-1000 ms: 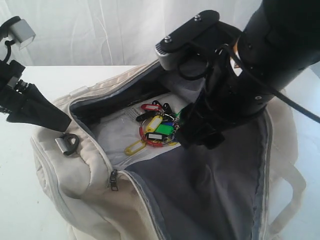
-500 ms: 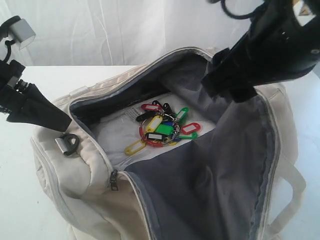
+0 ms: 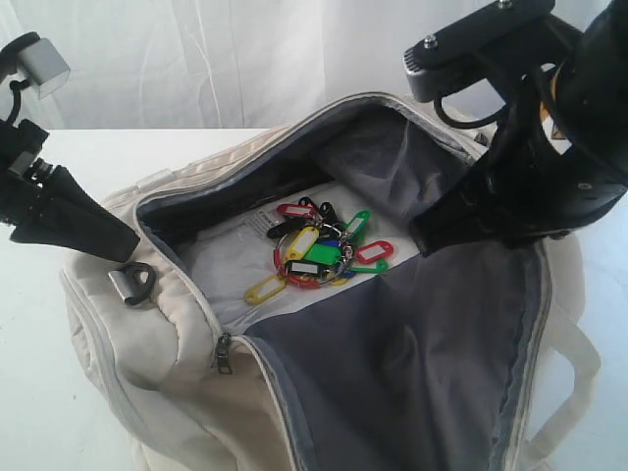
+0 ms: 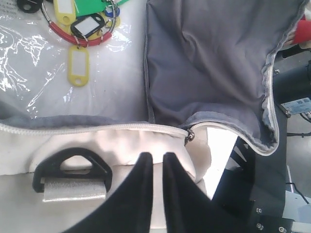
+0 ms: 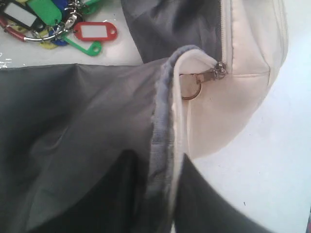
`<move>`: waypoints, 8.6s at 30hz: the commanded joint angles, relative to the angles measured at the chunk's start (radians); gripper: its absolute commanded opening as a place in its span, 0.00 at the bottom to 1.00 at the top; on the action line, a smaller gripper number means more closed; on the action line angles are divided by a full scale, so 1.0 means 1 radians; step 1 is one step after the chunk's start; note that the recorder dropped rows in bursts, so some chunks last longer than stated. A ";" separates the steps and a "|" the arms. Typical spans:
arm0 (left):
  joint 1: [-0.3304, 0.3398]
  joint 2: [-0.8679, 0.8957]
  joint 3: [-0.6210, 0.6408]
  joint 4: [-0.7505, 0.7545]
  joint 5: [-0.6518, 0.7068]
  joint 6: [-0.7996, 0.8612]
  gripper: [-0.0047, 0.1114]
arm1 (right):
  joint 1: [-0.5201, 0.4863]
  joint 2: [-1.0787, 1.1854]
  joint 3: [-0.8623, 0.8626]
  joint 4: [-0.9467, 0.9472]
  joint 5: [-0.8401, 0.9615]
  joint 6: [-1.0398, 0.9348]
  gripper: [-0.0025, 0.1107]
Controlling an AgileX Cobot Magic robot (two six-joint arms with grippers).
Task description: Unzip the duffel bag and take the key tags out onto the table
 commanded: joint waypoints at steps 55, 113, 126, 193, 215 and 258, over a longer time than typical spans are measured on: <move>-0.129 -0.010 -0.111 -0.176 -0.042 0.221 0.04 | -0.002 -0.442 0.365 -0.494 -0.058 0.273 0.64; -0.634 0.443 -0.605 0.699 -0.467 -0.338 0.04 | -0.002 -0.470 0.365 -0.420 -0.124 0.248 0.03; -0.634 0.138 -0.605 0.941 -0.205 -0.498 0.04 | -0.002 -0.470 0.365 -0.420 -0.124 0.248 0.03; -0.285 0.103 -0.225 1.400 -0.005 -1.070 0.75 | -0.002 -0.470 0.365 -0.418 -0.122 0.248 0.03; -0.285 -0.468 -0.256 0.967 -0.088 -0.865 0.04 | -0.002 -0.470 0.365 -0.418 -0.124 0.248 0.03; -0.285 -1.021 0.269 0.762 -0.370 -0.783 0.04 | -0.002 -0.470 0.365 -0.418 -0.124 0.248 0.03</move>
